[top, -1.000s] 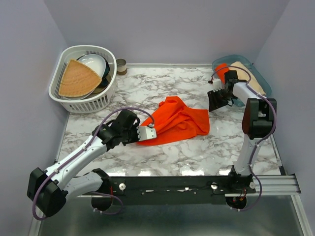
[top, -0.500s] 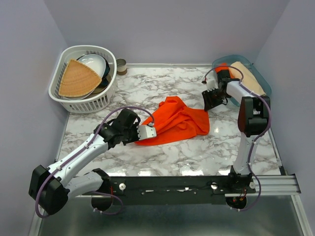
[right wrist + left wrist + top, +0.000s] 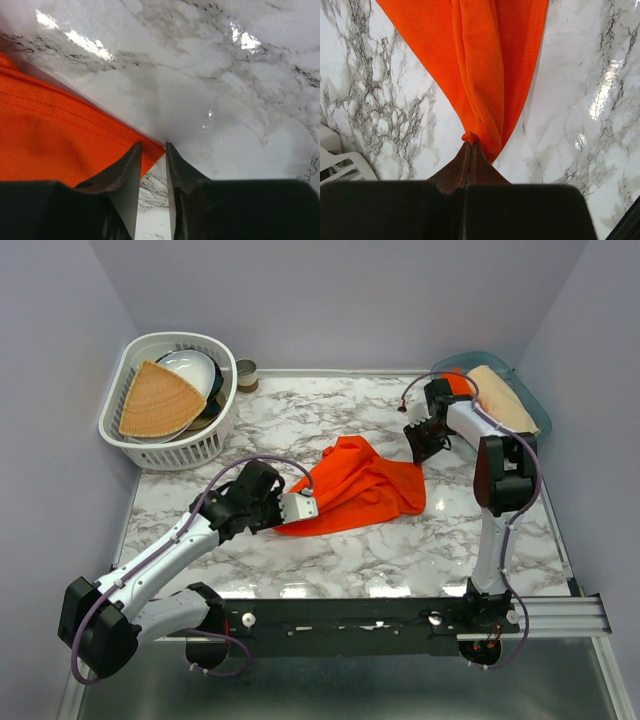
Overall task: Roll the t-shirts
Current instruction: Flatten out the T-shirt at the center of the board.
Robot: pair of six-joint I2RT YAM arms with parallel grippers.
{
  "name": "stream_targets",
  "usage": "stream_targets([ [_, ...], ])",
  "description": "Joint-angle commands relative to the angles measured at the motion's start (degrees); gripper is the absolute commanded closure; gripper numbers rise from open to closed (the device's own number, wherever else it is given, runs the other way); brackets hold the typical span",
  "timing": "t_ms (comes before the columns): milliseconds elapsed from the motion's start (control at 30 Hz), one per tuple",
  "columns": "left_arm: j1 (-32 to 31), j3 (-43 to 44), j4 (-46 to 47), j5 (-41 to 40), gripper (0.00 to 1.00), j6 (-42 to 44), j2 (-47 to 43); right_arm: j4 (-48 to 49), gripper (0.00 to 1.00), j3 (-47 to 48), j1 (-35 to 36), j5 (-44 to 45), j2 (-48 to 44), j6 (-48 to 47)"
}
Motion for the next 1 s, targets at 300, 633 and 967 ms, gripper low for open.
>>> stream_targets([
  [300,5.15,1.93,3.09,-2.46,1.0,-1.98,-3.23,-0.19,0.99,1.04,0.29,-1.56,-7.5,-1.02],
  [633,11.83,23.72,11.0,-7.21,1.0,-15.69,-0.6,17.21,0.99,-4.43,0.11,-1.66,-39.17,-0.75],
  [967,12.37,45.0,11.27,-5.2,1.0,-18.16,3.19,17.14,0.99,4.19,0.11,3.96,-54.55,0.04],
])
